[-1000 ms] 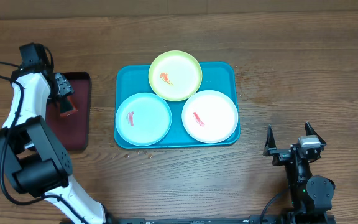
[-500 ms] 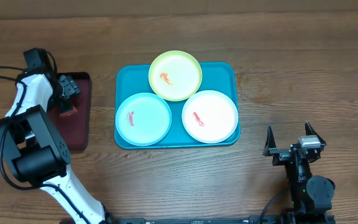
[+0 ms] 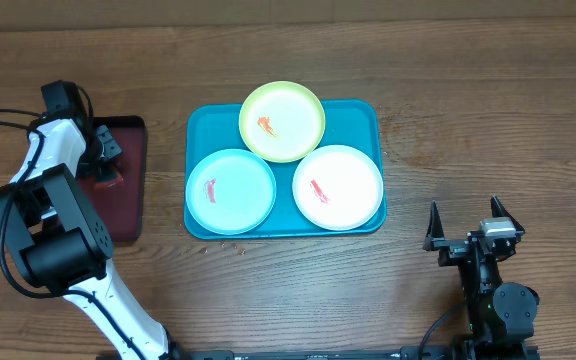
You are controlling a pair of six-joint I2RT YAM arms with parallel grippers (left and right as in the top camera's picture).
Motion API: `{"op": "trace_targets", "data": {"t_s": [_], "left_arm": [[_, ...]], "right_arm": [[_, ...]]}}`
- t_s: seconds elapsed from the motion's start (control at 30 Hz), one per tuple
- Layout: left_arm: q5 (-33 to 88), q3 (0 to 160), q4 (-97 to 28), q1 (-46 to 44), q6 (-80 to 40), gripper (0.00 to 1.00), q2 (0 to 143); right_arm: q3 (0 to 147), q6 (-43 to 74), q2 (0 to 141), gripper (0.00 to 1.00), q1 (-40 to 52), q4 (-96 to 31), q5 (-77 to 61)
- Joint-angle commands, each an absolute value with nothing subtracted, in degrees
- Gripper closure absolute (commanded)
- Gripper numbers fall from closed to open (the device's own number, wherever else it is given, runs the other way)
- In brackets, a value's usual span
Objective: Clean dirty plates on tray and stack at the side
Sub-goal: 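Lower the left gripper and grasp the green-orange sponge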
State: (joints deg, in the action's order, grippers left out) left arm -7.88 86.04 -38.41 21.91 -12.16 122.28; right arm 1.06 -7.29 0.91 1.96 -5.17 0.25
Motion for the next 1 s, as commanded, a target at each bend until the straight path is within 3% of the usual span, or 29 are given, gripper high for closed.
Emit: {"op": "trace_targets", "data": {"t_s": [0.0,0.3,0.47,0.6,0.63,0.73,0.77,0.83,0.97], "left_arm": [[-9.0,86.5,-41.2,22.6,-12.0,0.00,124.0],[-7.5,86.5,-50.4,22.6,-12.0,0.00,124.0],[-4.5,86.5,-52.0,22.6,-12.0,0.38,124.0],[-4.4,86.5,-51.8,22.6,-12.0,0.88,124.0],[-4.4,86.5,-51.6,22.6,-12.0,0.96,124.0],[-4.4,86.5,-50.8,22.6,-12.0,0.96,124.0],[-4.5,86.5,-50.3,22.6,-12.0,0.79,124.0],[-4.7,86.5,-48.8,22.6,-12.0,0.00,124.0],[-7.0,86.5,-44.8,22.6,-12.0,0.00,124.0]], "right_arm": [[0.4,-7.3,0.8,0.00,1.8,-4.8,0.3],[0.4,-7.3,0.8,0.00,1.8,-4.8,0.3],[0.4,-7.3,0.8,0.00,1.8,-4.8,0.3],[0.4,-7.3,0.8,0.00,1.8,-4.8,0.3],[0.4,-7.3,0.8,0.00,1.8,-4.8,0.3],[0.4,-7.3,0.8,0.00,1.8,-4.8,0.3],[0.4,-7.3,0.8,0.00,1.8,-4.8,0.3],[0.4,-7.3,0.8,0.00,1.8,-4.8,0.3],[0.4,-7.3,0.8,0.00,1.8,-4.8,0.3]]}}
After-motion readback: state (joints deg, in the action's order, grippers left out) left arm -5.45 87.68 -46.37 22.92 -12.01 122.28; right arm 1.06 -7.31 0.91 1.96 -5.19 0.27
